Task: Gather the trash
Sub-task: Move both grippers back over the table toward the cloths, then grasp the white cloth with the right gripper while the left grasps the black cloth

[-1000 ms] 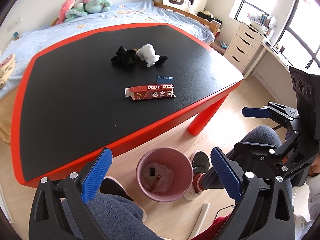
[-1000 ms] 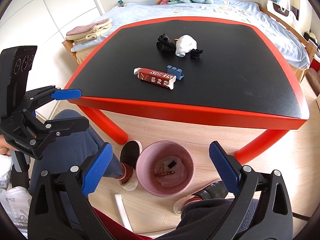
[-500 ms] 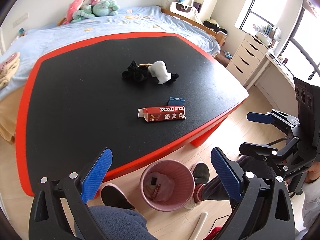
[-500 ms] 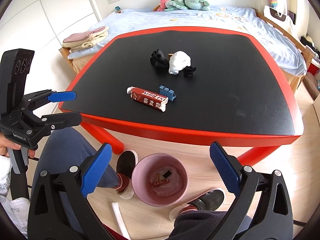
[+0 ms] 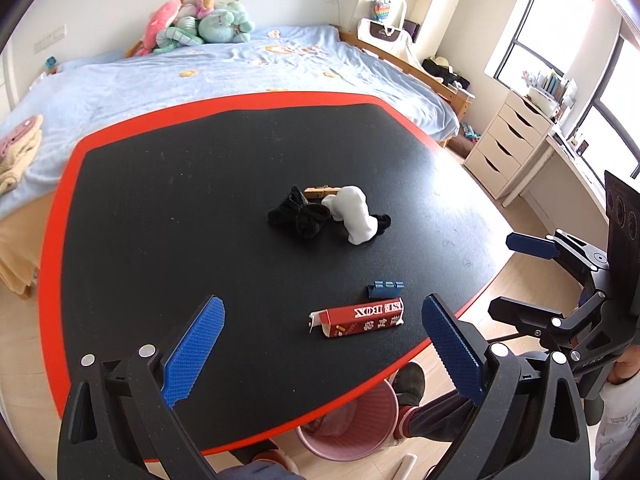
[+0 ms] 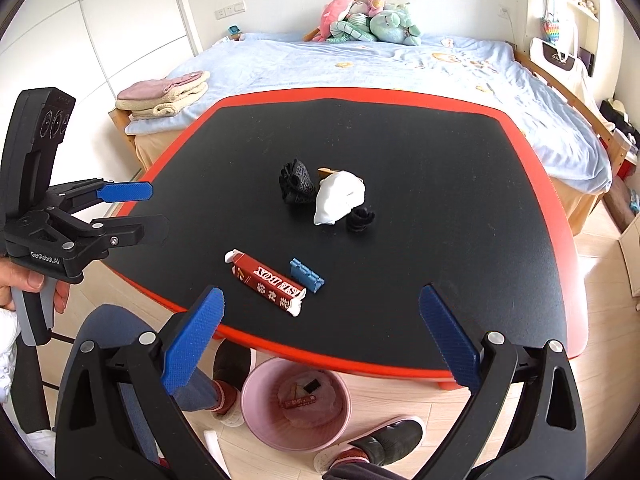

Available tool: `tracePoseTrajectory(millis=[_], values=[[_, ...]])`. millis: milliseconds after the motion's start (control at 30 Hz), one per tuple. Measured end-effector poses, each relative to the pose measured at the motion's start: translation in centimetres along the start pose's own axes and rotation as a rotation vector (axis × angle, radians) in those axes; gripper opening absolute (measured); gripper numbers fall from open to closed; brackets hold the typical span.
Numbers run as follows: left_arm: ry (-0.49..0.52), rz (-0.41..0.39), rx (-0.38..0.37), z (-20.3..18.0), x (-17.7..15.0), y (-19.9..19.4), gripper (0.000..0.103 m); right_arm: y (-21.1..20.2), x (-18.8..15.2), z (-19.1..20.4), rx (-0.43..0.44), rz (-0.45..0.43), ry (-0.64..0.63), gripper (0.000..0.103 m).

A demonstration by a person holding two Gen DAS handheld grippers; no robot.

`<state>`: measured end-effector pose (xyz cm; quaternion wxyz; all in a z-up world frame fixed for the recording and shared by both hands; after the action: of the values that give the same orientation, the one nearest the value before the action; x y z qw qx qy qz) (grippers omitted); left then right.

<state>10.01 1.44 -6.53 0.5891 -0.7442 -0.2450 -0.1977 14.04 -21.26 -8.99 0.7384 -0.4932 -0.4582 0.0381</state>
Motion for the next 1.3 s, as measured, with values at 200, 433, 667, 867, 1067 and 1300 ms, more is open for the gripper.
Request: tracePoseTrajectory(millis=[200,433,667,867,1067,1300], values=[[-0.013,0.012,-0.003,0.8,2.3,1.6,0.095,1.9,2.5,-0.6,-0.002,0.006,-0.020,0.097],[-0.040,0.049,0.002,2.2,3.9,4.4,0.095,4.9,4.1,-0.8,0.010,0.030,-0.044,0.097],[-0.077,0.088,-0.006,3.5,5.1,7.5,0.095,8.1,5.0,-0.8,0.029,0.060,-0.074,0.097],[-0.115,0.110,-0.040,4.5,5.5,9.6,0.095,10.5,5.6,-1.1,0.042,0.079,-0.086,0.095],[-0.144,0.126,-0.071,5.1,5.4,11.3,0.091,12.4,5.7,-1.3,0.049,0.097,-0.082,0.080],[-0.148,0.125,-0.107,5.0,5.4,11.8,0.064,13.1,5.7,-1.1,0.051,0.094,-0.100,0.045]])
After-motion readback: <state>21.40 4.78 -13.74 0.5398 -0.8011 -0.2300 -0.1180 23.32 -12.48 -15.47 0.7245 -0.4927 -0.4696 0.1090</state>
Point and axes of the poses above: each gripper's, at about its wrist camera, not at the fingertips, and y roughly the way its jaws point, z to its left, x to its top, the point moved 6 cm from there along y, roughly the way its jaws point
